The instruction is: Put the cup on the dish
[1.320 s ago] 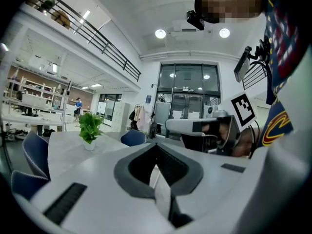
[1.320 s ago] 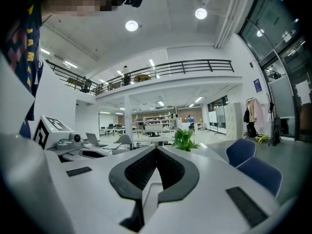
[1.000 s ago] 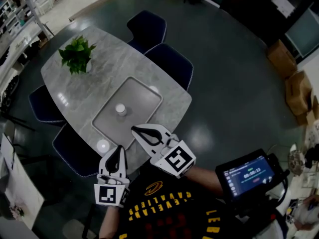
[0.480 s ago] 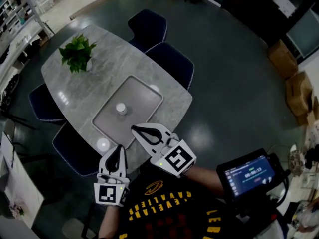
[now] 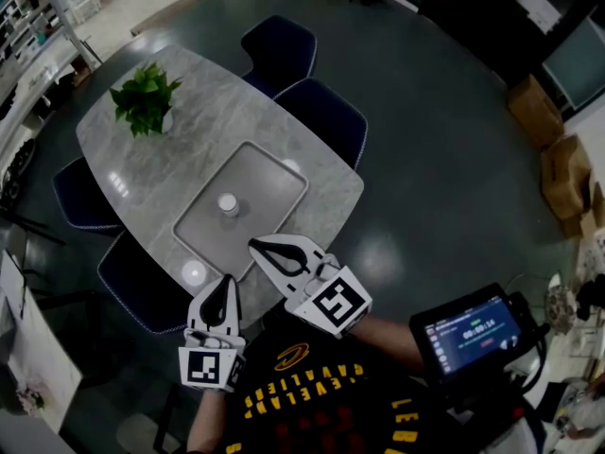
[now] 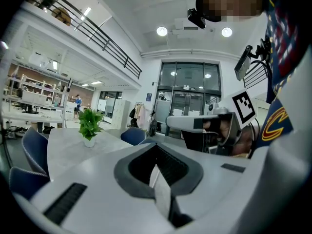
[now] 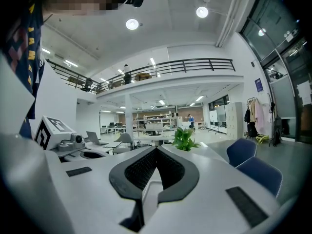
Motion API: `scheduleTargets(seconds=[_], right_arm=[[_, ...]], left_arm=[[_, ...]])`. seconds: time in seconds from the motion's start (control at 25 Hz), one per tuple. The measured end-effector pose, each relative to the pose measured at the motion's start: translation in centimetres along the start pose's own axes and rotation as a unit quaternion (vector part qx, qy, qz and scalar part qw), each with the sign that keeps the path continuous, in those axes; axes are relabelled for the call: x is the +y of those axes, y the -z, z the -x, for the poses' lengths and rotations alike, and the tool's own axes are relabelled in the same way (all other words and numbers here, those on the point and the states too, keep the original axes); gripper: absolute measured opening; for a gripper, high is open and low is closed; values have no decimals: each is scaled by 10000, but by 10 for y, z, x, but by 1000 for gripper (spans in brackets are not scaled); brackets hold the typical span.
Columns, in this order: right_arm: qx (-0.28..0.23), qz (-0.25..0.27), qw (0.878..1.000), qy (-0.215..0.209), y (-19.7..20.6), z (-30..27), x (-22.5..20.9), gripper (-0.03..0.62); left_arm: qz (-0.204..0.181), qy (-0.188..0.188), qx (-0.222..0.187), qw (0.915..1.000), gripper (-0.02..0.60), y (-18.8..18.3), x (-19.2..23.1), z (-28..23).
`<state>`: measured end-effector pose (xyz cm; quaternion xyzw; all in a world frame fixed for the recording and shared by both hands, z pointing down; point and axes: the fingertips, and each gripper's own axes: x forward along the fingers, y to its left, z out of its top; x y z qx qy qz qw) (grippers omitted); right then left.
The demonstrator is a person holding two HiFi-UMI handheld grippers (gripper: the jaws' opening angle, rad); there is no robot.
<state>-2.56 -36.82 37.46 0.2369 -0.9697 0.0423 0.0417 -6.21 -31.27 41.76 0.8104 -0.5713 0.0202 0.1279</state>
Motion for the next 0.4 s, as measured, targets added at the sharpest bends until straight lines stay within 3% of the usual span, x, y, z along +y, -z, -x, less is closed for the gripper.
scheduleTargets(seconds=[0.4], right_arm=[[32,-22,10000,-42,2,1,4,6]], left_arm=[[8,-13,30,10000,0,2,-3,1]])
